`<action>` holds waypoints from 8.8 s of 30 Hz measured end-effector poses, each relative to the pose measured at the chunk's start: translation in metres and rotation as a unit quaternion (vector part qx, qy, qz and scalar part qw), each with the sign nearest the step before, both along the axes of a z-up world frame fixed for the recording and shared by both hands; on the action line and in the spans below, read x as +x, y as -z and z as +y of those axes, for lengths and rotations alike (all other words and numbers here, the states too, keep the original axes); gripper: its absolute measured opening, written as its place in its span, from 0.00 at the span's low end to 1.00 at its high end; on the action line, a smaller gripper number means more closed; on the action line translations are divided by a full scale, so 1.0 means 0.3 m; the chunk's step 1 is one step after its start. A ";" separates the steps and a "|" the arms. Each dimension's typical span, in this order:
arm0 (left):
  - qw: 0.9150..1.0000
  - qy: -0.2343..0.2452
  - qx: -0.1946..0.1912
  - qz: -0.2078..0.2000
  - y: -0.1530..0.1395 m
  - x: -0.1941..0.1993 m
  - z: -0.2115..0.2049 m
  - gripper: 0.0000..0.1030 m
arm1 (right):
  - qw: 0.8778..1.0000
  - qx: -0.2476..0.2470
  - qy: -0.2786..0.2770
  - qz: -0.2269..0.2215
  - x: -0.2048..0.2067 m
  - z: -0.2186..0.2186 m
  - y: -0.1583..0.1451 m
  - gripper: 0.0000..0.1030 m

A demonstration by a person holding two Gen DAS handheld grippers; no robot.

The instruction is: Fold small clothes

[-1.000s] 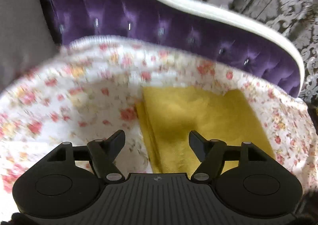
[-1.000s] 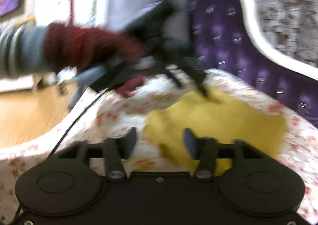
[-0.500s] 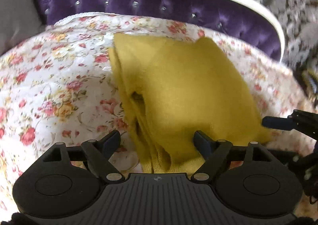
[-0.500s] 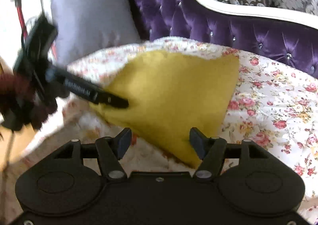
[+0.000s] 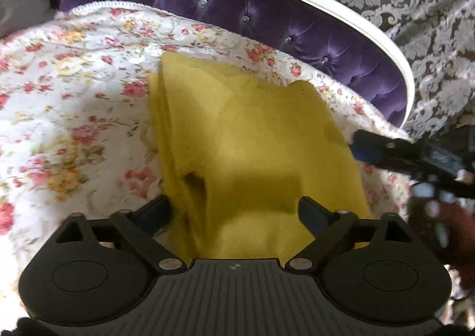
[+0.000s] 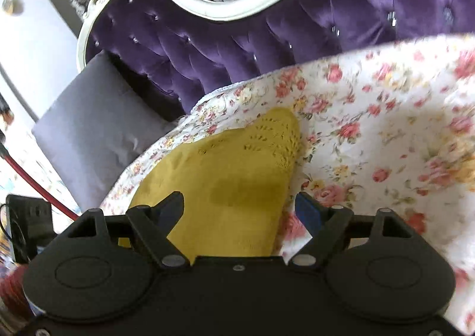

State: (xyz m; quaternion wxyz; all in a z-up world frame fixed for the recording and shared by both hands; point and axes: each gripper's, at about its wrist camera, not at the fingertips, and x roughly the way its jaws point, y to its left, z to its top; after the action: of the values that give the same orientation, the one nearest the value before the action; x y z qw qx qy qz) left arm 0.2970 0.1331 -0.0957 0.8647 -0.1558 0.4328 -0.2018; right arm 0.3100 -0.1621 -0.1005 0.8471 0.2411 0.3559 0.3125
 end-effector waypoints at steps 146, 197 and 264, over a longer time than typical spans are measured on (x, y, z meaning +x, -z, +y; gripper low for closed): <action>0.981 -0.095 0.114 -0.124 -0.241 -1.069 -0.262 0.91 | 0.962 -0.212 0.098 -0.142 -1.158 0.003 -0.237 0.99; 0.971 -0.153 0.182 -0.023 -0.246 -1.075 -0.297 0.83 | 0.964 -0.177 0.169 -0.101 -1.193 0.016 -0.290 0.99; 0.969 -0.109 0.222 -0.015 -0.211 -1.049 -0.358 0.83 | 0.965 -0.201 0.157 -0.057 -1.151 0.032 -0.220 0.99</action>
State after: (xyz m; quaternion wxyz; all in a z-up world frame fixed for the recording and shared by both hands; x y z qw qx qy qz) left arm -0.0176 0.0257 -0.0324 0.9007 -0.0031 0.4343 -0.0070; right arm -0.0353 -0.1524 -0.0345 0.9354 0.1001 0.3204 0.1110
